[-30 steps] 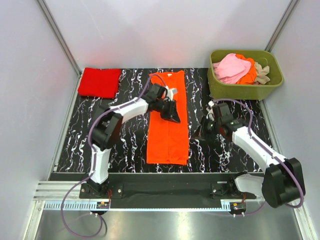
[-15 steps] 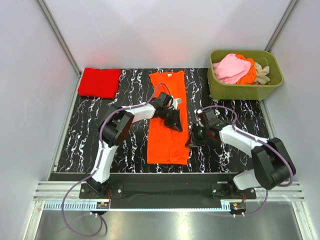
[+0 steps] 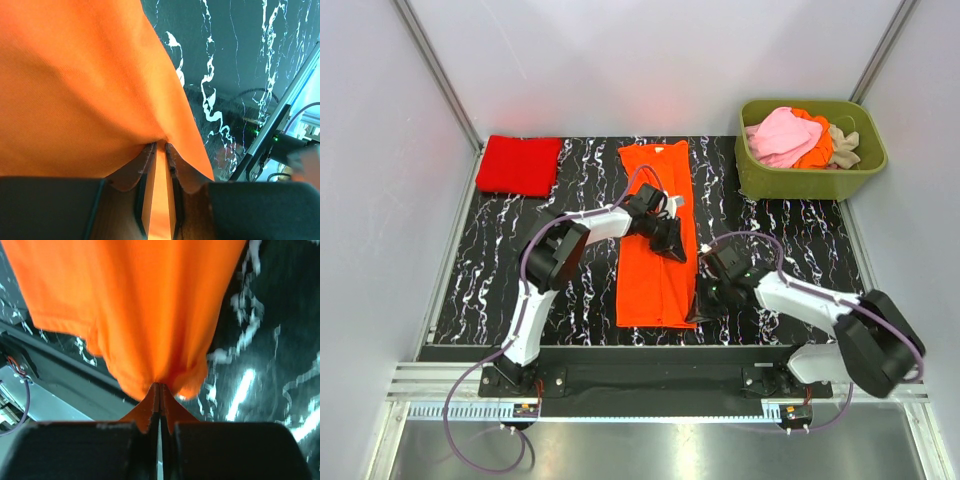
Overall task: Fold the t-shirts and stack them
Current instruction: Fold the tshirt
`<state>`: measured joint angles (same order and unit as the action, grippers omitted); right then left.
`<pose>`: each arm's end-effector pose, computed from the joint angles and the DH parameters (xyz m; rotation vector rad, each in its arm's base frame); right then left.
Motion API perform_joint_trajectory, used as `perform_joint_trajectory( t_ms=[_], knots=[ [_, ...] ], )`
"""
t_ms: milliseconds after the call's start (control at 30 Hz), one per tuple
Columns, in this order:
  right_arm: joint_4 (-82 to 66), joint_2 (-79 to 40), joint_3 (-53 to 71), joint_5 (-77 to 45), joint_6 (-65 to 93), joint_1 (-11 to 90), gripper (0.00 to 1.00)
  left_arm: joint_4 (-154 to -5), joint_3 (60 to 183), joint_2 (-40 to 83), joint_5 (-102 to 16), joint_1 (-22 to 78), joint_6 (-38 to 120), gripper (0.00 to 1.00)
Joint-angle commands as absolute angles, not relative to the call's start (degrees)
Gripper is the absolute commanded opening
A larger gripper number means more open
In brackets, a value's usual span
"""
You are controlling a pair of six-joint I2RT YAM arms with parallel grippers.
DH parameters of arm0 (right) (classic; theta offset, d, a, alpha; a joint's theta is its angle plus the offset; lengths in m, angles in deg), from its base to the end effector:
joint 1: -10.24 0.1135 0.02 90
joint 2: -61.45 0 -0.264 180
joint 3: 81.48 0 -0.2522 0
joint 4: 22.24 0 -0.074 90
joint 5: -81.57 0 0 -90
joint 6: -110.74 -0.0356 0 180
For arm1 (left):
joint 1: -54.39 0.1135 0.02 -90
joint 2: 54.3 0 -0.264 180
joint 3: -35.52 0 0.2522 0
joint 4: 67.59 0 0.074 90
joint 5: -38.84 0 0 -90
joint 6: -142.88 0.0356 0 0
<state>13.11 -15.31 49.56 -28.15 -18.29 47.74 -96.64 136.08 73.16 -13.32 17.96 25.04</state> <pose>0.1761 0.1503 0.1569 -0.0808 2.8737 0.8166 0.3593 -0.2923 0.1243 0.4888 2.6931 -1.2335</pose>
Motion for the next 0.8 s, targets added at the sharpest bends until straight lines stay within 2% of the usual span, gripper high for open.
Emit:
perform_joint_trajectory(
  t_ms=[0, 100, 367, 500, 567, 667, 767],
  knots=[
    [16.7, -8.9, 51.4, -22.9, -22.8, 49.5, 0.00, -99.4, 136.2, 76.8, -19.2, 18.3, 28.7, 0.21],
    [18.9, -5.3, 53.3, -19.7, -24.6, 49.6, 0.00, -99.9, 136.6, 77.0, -19.1, 18.2, 29.0, 0.21],
    [20.1, -4.8, 54.2, -15.2, -28.9, 51.6, 0.00, -100.1, 136.8, 77.2, -19.0, 18.3, 28.9, 0.21],
    [21.2, -1.9, 52.6, -11.2, -31.9, 51.6, 0.15, -100.2, 136.8, 77.0, -19.0, 18.4, 29.1, 0.21],
    [22.8, -2.1, 50.0, -7.0, -32.8, 51.6, 0.18, -100.2, 136.8, 77.1, -18.9, 18.4, 29.0, 0.21],
    [22.7, -6.1, 46.3, -4.3, -31.5, 51.6, 0.17, -100.2, 136.7, 77.2, -18.8, 18.4, 29.0, 0.21],
    [22.7, -11.8, 43.2, -2.8, -28.9, 51.6, 0.12, -100.2, 136.8, 77.2, -18.6, 18.4, 28.8, 0.21]
  ],
)
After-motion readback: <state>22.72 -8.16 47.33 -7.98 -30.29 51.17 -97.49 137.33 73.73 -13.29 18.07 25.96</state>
